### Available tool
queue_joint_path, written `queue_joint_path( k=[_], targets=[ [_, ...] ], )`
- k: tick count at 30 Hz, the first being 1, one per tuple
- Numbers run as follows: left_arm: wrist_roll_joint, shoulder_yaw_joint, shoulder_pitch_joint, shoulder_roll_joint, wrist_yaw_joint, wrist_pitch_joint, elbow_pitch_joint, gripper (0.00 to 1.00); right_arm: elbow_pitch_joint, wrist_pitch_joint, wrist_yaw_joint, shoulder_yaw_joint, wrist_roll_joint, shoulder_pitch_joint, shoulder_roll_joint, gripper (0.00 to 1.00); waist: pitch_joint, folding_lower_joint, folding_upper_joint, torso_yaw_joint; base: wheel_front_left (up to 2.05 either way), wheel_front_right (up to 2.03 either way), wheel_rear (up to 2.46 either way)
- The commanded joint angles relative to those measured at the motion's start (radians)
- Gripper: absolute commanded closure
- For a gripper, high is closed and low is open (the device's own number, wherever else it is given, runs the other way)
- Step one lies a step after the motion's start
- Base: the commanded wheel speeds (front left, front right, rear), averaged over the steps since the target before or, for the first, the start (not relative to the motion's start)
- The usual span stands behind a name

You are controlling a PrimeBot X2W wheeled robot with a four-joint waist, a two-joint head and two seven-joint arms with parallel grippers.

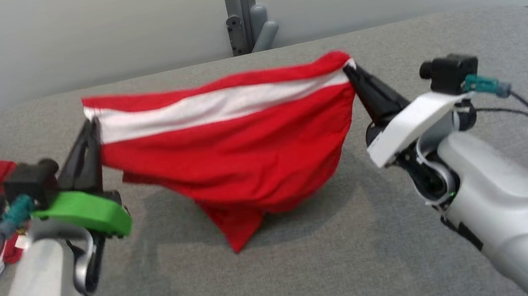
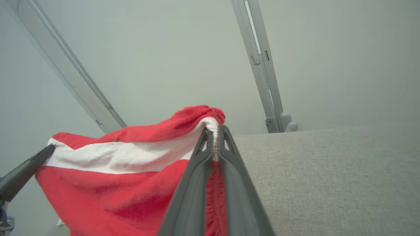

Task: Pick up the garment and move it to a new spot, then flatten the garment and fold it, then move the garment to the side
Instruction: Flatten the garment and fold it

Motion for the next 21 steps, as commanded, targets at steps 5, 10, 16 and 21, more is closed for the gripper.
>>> queue_joint_path(
  k=[5, 10, 16, 21],
  targets=[
    [-0.018, -0.011, -0.163, 0.060, 0.003, 0.094, -0.096, 1.00, -0.051, 0.067, 0.000, -0.068, -0.044, -0.129, -0.036, 1.00, 0.086, 0.0000, 0.0097, -0.026, 0.00, 0.00, 0.00],
    [-0.005, -0.081, -0.390, 0.102, 0.003, 0.186, -0.097, 1.00, -0.015, 0.177, 0.000, -0.109, -0.138, -0.317, -0.038, 1.00, 0.226, 0.0000, 0.0097, -0.029, 0.00, 0.00, 0.00],
    [0.029, -0.129, -0.715, 0.092, 0.003, 0.161, 0.026, 1.00, 0.108, 0.118, 0.000, -0.228, -0.278, -0.595, -0.020, 1.00, 0.376, 0.0000, 0.0097, -0.033, 0.00, 0.00, 0.00],
    [0.082, -0.138, -0.899, 0.073, 0.008, 0.024, 0.143, 1.00, 0.189, -0.014, 0.000, -0.311, -0.407, -0.742, -0.006, 1.00, 0.411, 0.0000, 0.0097, -0.038, 0.00, 0.00, 0.00]
  ],
)
